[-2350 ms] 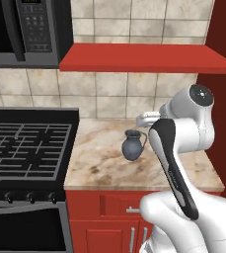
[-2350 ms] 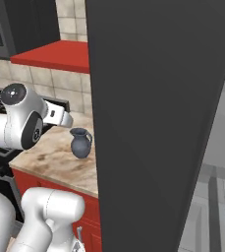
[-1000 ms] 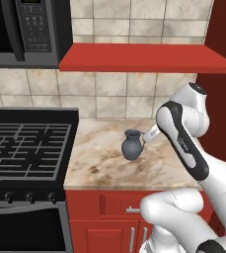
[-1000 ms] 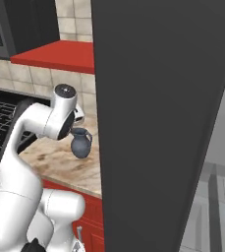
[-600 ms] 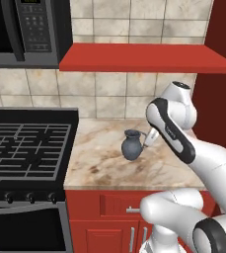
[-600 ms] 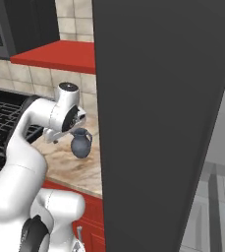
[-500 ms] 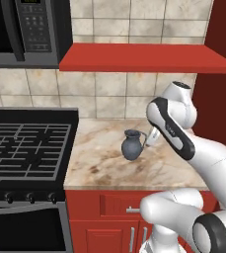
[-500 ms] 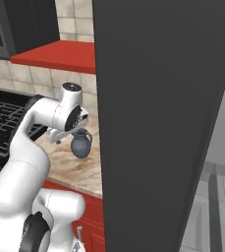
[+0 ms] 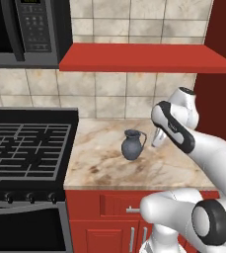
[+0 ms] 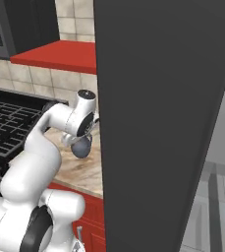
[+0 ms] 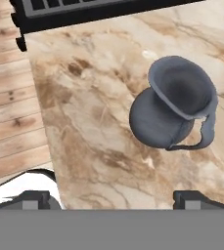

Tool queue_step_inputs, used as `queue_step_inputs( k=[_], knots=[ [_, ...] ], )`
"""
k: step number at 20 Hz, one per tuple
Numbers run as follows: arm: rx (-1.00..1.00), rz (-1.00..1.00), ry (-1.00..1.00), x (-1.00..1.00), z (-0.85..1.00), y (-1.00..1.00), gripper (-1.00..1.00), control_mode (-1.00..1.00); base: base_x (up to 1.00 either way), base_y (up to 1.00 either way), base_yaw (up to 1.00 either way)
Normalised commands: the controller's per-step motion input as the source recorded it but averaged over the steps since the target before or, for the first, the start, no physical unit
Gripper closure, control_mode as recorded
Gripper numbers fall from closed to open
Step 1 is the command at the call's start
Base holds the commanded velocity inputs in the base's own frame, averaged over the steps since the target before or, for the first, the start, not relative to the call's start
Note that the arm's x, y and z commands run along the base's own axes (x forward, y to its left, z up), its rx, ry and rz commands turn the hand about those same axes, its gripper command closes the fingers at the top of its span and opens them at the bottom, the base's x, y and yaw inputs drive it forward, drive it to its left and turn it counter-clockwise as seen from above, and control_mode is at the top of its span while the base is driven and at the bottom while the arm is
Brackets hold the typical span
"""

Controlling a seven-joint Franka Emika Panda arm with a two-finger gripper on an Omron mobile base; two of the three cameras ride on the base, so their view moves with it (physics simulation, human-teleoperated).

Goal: Move the marshmallow and pomegranate from the top shelf to the second highest shelf to make space. Then, place the pitcher from the counter on the cleared top shelf.

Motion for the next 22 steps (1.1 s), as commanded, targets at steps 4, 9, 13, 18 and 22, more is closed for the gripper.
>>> queue_step_inputs(
  k=[4,9,13,18,22],
  knots=[
    [0.0,0.02,-0.04,0.38,-0.25,-0.26,-1.0,-1.0,0.0,0.0,0.0],
    [0.0,0.08,0.0,0.39,-0.09,-0.3,-1.0,-1.0,0.0,0.0,0.0],
    [0.0,0.12,0.0,0.42,-0.02,-0.18,-1.0,-1.0,0.0,0.0,0.0],
    [0.0,0.13,0.0,0.41,-0.11,-0.05,-1.0,-1.0,0.0,0.0,0.0],
    [0.0,0.09,-0.04,0.34,-0.21,0.0,-1.0,-1.0,0.0,0.0,0.0]
  ],
)
